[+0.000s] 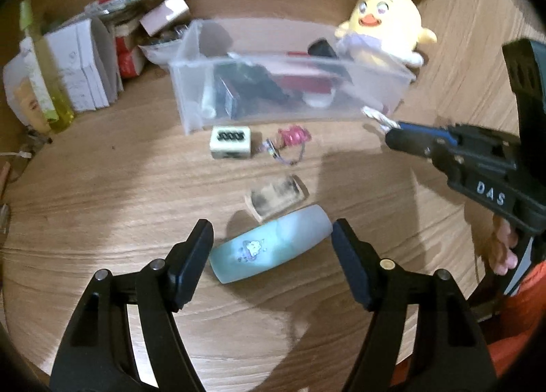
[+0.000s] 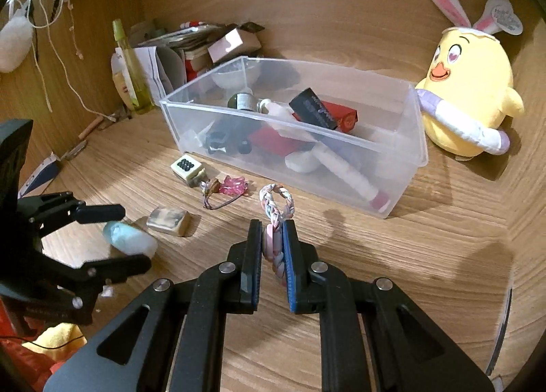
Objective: Organize objects
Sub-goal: 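Lift soap bar with left tool and bracelet with right tool toward box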
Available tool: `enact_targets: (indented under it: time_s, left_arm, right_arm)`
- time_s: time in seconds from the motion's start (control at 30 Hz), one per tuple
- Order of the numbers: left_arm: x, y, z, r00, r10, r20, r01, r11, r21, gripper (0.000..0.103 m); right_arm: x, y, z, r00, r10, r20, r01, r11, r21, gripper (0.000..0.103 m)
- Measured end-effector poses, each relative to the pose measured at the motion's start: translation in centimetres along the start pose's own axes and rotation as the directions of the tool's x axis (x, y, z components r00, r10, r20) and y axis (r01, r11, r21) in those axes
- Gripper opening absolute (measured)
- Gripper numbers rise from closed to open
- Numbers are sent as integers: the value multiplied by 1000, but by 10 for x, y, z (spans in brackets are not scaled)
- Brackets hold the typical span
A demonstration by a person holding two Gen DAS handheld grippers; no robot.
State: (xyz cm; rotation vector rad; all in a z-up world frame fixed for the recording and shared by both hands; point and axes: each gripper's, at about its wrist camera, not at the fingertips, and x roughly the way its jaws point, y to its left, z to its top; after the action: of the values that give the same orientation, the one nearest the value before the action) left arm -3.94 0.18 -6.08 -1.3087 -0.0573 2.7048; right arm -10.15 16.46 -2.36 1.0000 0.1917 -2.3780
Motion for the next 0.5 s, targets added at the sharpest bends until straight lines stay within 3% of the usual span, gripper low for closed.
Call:
enact_targets:
  time_s: [0.3, 0.5]
  left_arm:
    - [-27, 5, 23, 992, 24, 128, -21, 999, -27, 71]
    - [-43, 5, 41, 976, 46, 215, -41, 999, -27, 71]
  right_arm:
    - [-14, 3, 10, 998, 25, 62, -27, 999, 32, 11]
    - [-18, 8, 24, 994, 37, 106, -41, 998, 37, 11]
